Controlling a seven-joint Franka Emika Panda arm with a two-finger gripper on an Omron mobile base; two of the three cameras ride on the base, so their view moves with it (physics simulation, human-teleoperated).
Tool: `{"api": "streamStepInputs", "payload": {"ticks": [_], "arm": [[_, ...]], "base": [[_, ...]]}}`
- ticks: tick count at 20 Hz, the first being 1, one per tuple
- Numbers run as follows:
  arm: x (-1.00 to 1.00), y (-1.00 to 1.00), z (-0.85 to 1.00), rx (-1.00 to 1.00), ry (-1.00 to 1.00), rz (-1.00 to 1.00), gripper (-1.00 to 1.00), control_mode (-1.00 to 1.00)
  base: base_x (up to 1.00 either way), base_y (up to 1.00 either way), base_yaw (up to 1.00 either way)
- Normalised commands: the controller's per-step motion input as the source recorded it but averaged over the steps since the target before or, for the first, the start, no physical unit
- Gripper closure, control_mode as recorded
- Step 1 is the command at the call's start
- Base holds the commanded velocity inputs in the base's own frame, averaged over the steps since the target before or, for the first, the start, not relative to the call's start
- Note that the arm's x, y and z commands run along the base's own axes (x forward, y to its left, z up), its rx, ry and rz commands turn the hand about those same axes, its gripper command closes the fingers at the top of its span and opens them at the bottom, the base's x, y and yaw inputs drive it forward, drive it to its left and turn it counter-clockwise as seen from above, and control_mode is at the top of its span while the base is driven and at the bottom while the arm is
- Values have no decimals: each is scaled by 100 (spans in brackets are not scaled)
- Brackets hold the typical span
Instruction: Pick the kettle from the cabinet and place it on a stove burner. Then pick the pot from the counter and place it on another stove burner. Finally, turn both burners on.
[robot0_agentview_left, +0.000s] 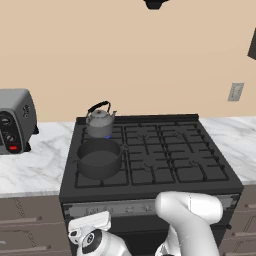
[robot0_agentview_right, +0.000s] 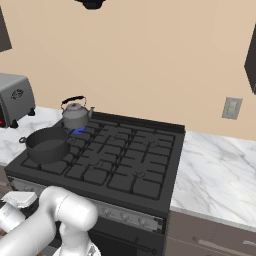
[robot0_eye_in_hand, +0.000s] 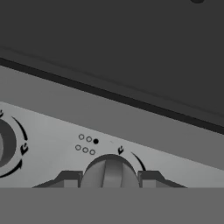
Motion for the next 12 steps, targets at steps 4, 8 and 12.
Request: {"api": "streamStepInputs", "payload": {"ticks": [4, 8, 12], "arm": [[0, 0, 0, -20, 3, 0, 100, -100], [0, 0, 0, -21, 2, -1, 100, -100], [0, 0, 0, -22, 1, -1, 100, -100]], "base": [[0, 0, 0], [0, 0, 0], [0, 0, 0]]}}
